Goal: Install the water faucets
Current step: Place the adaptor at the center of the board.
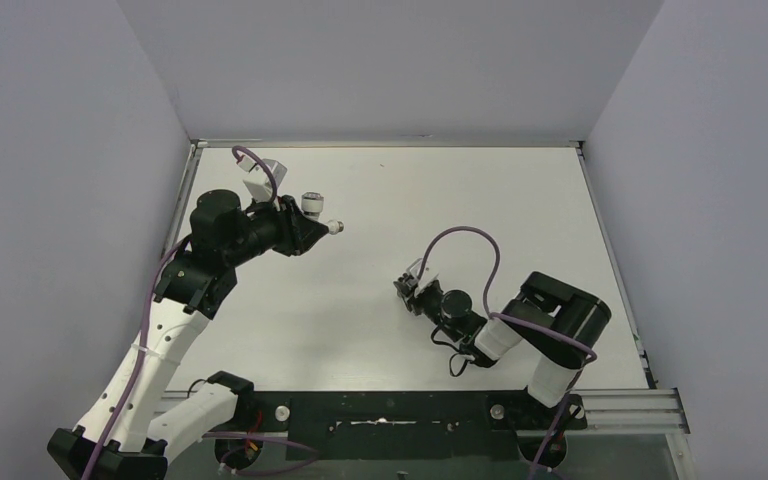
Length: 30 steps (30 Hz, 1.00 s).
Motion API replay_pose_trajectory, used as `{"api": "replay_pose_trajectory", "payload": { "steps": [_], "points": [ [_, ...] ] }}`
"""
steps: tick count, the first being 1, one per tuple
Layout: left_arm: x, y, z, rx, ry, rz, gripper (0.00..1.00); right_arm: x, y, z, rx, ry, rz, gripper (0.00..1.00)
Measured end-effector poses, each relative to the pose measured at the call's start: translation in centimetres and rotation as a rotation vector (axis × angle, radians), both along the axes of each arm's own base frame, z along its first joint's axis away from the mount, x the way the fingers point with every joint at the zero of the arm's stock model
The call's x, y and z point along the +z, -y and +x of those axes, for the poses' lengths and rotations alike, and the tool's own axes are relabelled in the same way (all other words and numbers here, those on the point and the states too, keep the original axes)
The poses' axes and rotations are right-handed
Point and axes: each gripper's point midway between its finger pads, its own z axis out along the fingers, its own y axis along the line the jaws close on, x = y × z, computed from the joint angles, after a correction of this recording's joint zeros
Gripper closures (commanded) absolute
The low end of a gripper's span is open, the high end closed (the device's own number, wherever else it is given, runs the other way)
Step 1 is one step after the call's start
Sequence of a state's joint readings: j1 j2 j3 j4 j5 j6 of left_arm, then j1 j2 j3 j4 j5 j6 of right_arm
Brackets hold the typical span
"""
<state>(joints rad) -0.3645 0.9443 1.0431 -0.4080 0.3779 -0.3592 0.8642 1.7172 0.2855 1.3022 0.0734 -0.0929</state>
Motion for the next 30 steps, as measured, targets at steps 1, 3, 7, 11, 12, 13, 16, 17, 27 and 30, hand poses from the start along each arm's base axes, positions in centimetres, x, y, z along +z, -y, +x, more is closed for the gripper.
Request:
{"api": "replay_pose_trajectory", "payload": {
  "steps": [1,3,7,11,12,13,16,17,27,30],
  "points": [
    [0.0,0.0,0.0,0.0,0.0,0.0,1.0,-0.1,0.0,-0.1,0.002,0.0,-0.002,0.88],
    [0.0,0.0,0.0,0.0,0.0,0.0,1.0,-0.3,-0.1,-0.3,0.007,0.002,-0.004,0.84],
    [0.0,0.0,0.0,0.0,0.0,0.0,1.0,-0.6,-0.1,-0.5,0.014,0.003,-0.01,0.78],
    [0.0,0.0,0.0,0.0,0.0,0.0,1.0,-0.8,-0.2,-0.8,0.022,0.007,-0.013,0.67],
    [0.0,0.0,0.0,0.001,0.0,0.0,1.0,-0.8,-0.2,-0.9,0.023,0.009,-0.013,0.64],
    [0.0,0.0,0.0,0.001,0.0,0.0,1.0,-0.8,-0.2,-0.9,0.024,0.011,-0.013,0.62],
    [0.0,0.0,0.0,0.001,0.0,0.0,1.0,-0.6,-0.1,-1.1,0.023,0.021,-0.01,0.57],
    [0.0,0.0,0.0,0.001,0.0,0.0,1.0,-0.6,-0.1,-1.2,0.025,0.024,-0.009,0.56],
    [0.0,0.0,0.0,0.001,0.0,0.001,1.0,4.1,0.6,-1.9,-0.015,0.093,0.065,0.52],
    [0.0,0.0,0.0,0.001,0.0,0.001,1.0,7.7,0.4,-1.6,-0.059,0.085,0.125,0.5]
  ]
}}
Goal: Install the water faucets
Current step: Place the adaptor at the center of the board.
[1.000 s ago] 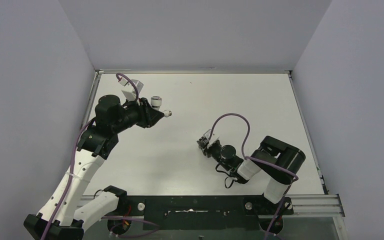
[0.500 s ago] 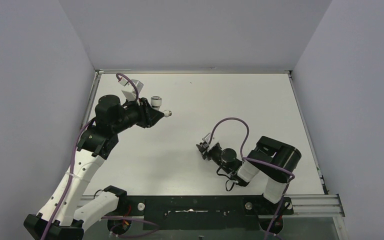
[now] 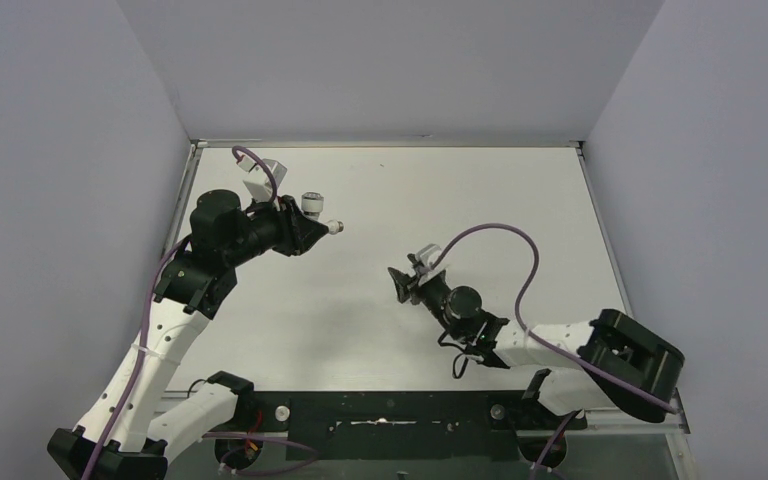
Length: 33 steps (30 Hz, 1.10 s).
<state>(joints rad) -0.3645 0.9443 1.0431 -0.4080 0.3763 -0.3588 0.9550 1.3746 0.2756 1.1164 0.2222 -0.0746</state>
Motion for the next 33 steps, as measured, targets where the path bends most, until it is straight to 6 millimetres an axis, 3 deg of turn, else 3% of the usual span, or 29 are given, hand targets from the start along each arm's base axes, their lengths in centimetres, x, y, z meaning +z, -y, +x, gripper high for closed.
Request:
{"api": "replay_pose_trajectory", "payload": {
  "steps": [4,7,11,15,18,21,22,26,33],
  "points": [
    [0.0,0.0,0.0,0.001,0.001,0.001,1.0,4.5,-1.4,1.7,-0.094,-0.141,0.087,0.49],
    [0.0,0.0,0.0,0.001,0.001,0.002,1.0,5.7,-1.4,2.4,-0.193,-0.299,0.127,0.47],
    [0.0,0.0,0.0,0.0,0.003,0.004,1.0,4.0,-0.2,1.7,-0.332,-0.517,0.148,0.47],
    [0.0,-0.1,0.0,-0.001,0.007,0.007,1.0,1.2,1.8,0.2,-0.474,-0.684,0.185,0.48],
    [0.0,-0.1,0.1,-0.003,0.012,0.014,1.0,0.0,3.5,-0.7,-0.583,-0.757,0.201,0.39],
    [0.0,-0.1,0.1,-0.004,0.019,0.02,1.0,0.4,4.5,-0.8,-0.643,-0.766,0.2,0.04],
    [0.0,-0.2,0.0,-0.004,0.022,0.021,1.0,0.8,4.9,-0.8,-0.665,-0.764,0.203,0.01],
    [0.2,-0.2,0.0,-0.003,0.028,0.021,1.0,1.7,6.4,-0.4,-0.74,-0.751,0.214,0.0],
    [0.2,-0.3,-0.2,-0.002,0.03,0.02,1.0,1.6,9.1,0.8,-0.826,-0.785,0.26,0.0]
  ]
}}
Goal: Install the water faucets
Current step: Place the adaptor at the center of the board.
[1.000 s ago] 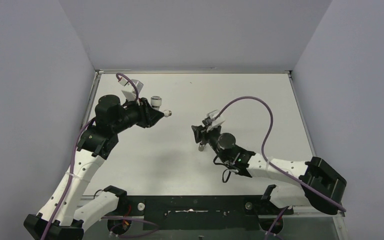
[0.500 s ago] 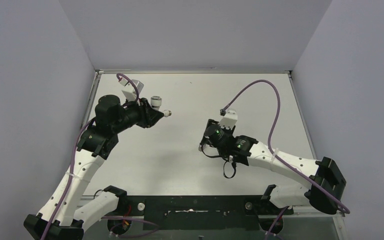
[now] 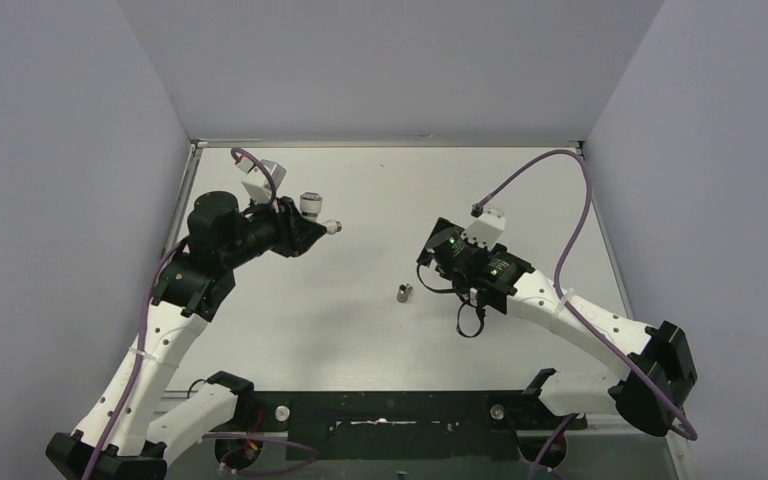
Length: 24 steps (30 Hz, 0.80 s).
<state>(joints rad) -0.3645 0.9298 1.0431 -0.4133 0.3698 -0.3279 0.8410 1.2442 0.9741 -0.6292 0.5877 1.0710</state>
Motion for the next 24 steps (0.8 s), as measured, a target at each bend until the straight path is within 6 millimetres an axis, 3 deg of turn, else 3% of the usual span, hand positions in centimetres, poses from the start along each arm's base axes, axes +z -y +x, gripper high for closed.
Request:
{"api": "replay_pose_trajectory", "payload": {
  "steps": [5,11,16,19,24],
  "points": [
    [0.0,0.0,0.0,0.0,-0.001,0.002,1.0,-0.4,-0.1,0.2,-0.008,-0.053,0.047,0.0],
    [0.2,-0.1,-0.2,-0.002,0.011,0.003,1.0,-0.9,-3.6,1.6,-0.068,-0.144,0.114,0.07],
    [0.3,-0.3,-0.6,-0.004,0.02,0.011,1.0,-4.5,-6.3,2.1,-0.099,-0.268,0.095,0.16],
    [0.4,-0.6,-0.9,-0.001,0.024,0.016,1.0,-7.1,-6.9,1.5,-0.102,-0.353,0.067,0.2],
    [0.5,-0.8,-1.1,0.008,0.03,0.019,1.0,-9.6,-7.5,0.5,-0.095,-0.452,0.047,0.25]
  ]
}}
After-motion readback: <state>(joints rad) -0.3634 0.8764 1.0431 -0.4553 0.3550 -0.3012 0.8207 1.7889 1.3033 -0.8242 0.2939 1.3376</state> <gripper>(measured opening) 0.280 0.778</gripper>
